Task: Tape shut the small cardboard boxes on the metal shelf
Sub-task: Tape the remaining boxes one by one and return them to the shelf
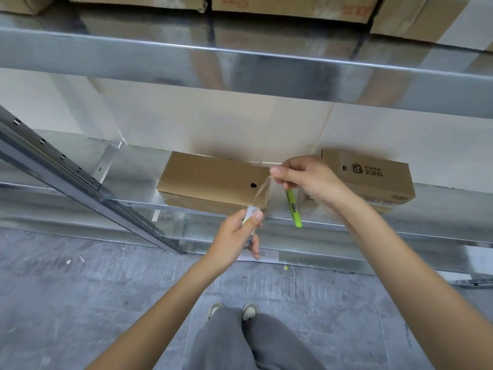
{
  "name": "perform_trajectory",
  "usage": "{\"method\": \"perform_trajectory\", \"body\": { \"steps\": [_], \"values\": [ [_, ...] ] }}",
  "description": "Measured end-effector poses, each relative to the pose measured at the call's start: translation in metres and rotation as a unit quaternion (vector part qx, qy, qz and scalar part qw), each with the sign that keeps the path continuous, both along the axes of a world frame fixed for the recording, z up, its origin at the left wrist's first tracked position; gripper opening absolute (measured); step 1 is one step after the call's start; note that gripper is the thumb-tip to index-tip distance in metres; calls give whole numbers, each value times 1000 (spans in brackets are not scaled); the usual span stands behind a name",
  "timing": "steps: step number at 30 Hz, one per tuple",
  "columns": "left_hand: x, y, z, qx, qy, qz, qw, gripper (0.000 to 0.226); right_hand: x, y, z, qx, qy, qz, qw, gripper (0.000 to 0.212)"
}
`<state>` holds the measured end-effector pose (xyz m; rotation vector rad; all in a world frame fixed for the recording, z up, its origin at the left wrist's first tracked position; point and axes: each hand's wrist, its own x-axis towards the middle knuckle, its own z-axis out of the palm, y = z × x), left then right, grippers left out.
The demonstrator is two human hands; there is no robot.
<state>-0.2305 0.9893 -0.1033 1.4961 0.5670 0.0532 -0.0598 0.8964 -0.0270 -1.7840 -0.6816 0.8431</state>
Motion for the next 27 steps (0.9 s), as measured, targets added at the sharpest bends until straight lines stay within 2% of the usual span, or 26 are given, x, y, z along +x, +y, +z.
{"method": "perform_trajectory", "body": {
  "steps": [4,8,11,14,18,22,27],
  "values": [
    [-5,-1,-4,-22,-11,-6,1000,32,13,-2,-4,-41,-5,24,999,9],
    [-9,1,-3,-50,-25,-42,998,19,20,6,-3,-37,-44,-2,998,8],
    [-11,-1,-9,-48,19,-39,998,20,20,13,0,-50,-57,23,997,12],
    [-13,-3,-18,-50,101,-34,993,33,25,19,1,-50,-59,42,996,12],
    [-5,-3,-20,-27,101,-4,995,44,43,32,-8,-54,-81,28,995,9],
    [2,-5,-14,-47,73,41,995,28,63,50,-27,-58,-72,24,995,15],
    [13,-10,-7,-103,123,113,981,22,73,71,-49,-90,-76,48,992,17]
  ]
}}
